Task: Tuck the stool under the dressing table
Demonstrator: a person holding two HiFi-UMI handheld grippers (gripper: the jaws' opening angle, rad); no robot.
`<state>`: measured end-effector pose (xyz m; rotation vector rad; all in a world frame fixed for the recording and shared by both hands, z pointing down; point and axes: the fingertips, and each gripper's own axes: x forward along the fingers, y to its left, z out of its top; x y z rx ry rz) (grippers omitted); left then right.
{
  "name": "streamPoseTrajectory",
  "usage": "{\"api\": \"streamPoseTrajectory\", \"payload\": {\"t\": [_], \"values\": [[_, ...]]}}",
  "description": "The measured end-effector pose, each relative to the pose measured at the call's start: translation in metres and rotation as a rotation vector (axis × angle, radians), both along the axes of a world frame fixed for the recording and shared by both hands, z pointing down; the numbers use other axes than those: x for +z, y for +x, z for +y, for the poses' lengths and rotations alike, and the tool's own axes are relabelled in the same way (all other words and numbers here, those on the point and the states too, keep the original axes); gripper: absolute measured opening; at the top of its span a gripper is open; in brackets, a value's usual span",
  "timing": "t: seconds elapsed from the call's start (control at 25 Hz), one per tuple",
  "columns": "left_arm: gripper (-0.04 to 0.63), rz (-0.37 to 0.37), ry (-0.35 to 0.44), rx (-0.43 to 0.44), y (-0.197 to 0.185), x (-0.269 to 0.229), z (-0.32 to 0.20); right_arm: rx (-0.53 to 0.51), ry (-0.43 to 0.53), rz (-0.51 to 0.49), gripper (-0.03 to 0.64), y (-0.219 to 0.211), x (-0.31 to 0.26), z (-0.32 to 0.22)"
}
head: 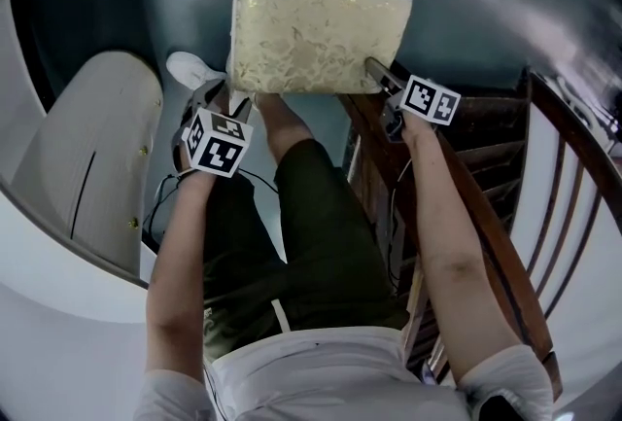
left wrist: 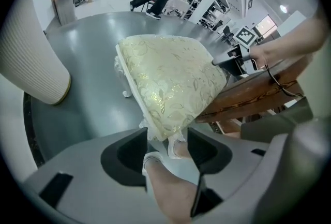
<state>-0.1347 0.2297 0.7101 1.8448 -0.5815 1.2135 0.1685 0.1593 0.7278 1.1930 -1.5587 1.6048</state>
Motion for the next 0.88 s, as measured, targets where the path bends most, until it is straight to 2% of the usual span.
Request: {"api": "streamPoseTrajectory", "payload": {"t": [0.16, 0.52, 0.88], "values": [[0.241, -0.014, -0.051, -0.005, 0.001, 0.004, 0.016, 0.003, -0.024, 0.007, 0.350, 0.001, 0.002, 0.000], [0.188, -0.054, -0.057, -0.027, 0.016, 0.025, 0.015, -0.008, -0.018, -0.003, 0.348, 0.003, 0.004, 0.003], [0.178, -0.136, 0.008, -0.082, 0.016, 0.025, 0.015, -0.091, 0.029, -0.035, 0.335, 0.000, -0.001, -0.001]]}}
